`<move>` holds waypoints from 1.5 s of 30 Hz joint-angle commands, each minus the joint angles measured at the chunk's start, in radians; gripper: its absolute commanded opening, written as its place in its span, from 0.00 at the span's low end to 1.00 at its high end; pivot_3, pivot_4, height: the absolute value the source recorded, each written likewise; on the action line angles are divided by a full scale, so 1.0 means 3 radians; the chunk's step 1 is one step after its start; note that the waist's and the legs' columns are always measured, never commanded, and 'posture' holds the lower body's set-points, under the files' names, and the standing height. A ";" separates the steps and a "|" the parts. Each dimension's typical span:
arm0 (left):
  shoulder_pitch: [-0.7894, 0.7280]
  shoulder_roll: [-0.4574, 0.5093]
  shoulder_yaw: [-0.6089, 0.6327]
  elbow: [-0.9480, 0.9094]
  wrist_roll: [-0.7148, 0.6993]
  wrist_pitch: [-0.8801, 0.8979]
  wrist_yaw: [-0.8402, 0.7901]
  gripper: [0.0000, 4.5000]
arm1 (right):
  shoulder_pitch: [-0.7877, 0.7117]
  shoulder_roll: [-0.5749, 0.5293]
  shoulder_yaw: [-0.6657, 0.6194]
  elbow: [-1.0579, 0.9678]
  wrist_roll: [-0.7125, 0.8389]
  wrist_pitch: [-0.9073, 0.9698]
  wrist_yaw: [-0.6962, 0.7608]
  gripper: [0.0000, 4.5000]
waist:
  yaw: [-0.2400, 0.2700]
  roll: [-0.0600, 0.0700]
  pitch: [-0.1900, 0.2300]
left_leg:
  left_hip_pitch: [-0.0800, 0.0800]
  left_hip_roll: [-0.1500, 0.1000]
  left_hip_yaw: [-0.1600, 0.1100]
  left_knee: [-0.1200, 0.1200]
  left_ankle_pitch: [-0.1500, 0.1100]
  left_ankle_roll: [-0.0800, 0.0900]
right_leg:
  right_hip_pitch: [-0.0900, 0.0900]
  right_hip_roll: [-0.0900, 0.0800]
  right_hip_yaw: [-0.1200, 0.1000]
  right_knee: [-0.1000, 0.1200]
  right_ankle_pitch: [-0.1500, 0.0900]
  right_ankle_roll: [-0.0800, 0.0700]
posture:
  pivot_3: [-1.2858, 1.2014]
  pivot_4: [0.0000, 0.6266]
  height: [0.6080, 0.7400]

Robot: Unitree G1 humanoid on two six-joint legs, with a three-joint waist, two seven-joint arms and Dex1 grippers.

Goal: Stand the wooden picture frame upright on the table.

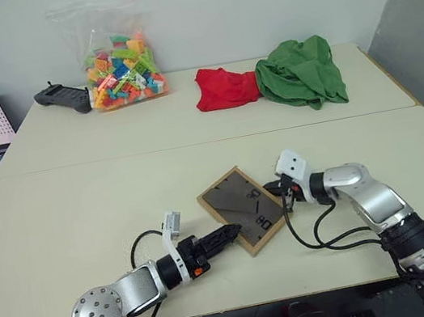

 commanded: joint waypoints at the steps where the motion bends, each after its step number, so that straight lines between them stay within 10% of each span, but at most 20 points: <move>1: 0.0192 -0.0097 -0.0230 0.0042 -0.0036 0.0077 0.0162 0.99 | 0.0086 0.0070 0.0042 -0.0437 0.0087 0.0234 -0.0020 0.00 | 0.0001 0.0004 -0.0004 | 0.0000 0.0000 -0.0002 -0.0001 0.0000 0.0000 | 0.0000 0.0000 -0.0001 0.0000 0.0000 0.0000 | 0.52 0.24 1.00; 13: 0.0164 -0.0169 -0.0247 -0.0030 -0.0143 0.0011 0.0331 0.99 | 0.0128 0.0120 0.0007 -0.0666 0.0144 0.0600 -0.0168 0.00 | 0.0011 0.0007 -0.0007 | -0.0001 -0.0003 -0.0012 0.0000 0.0000 0.0000 | 0.0005 -0.0001 -0.0010 -0.0003 -0.0001 -0.0001 | 0.52 0.24 1.00; 26: 0.0130 -0.0067 -0.0403 0.0008 -0.0012 -0.0439 0.0451 0.38 | 0.0133 0.0138 -0.0118 -0.0648 0.0223 0.0684 -0.0286 0.00 | 0.0013 0.0005 -0.0005 | -0.0004 -0.0003 -0.0016 -0.0002 0.0000 0.0000 | 0.0004 0.0000 -0.0014 -0.0004 -0.0002 -0.0002 | 0.52 0.24 1.00; 32: -0.0163 0.0036 -0.0277 -0.0057 -0.0289 -0.0857 0.0328 0.29 | -0.0142 0.0024 -0.0518 -0.0380 0.0412 0.0562 -0.0211 0.00 | 0.0013 0.0003 0.0000 | -0.0005 -0.0004 -0.0019 0.0000 0.0002 -0.0003 | 0.0004 0.0000 -0.0016 -0.0003 -0.0002 -0.0002 | 0.52 0.24 1.00; 45: -0.1170 0.1707 -0.0707 0.0601 0.0059 -0.1062 -0.1233 0.29 | -0.1391 0.0000 -0.1036 0.0030 0.1547 0.1118 0.0534 0.60 | -0.0009 0.0011 0.0027 | -0.0012 -0.0001 -0.0030 -0.0010 0.0003 -0.0004 | -0.0006 0.0005 -0.0026 -0.0002 -0.0010 -0.0013 | 0.52 0.24 1.00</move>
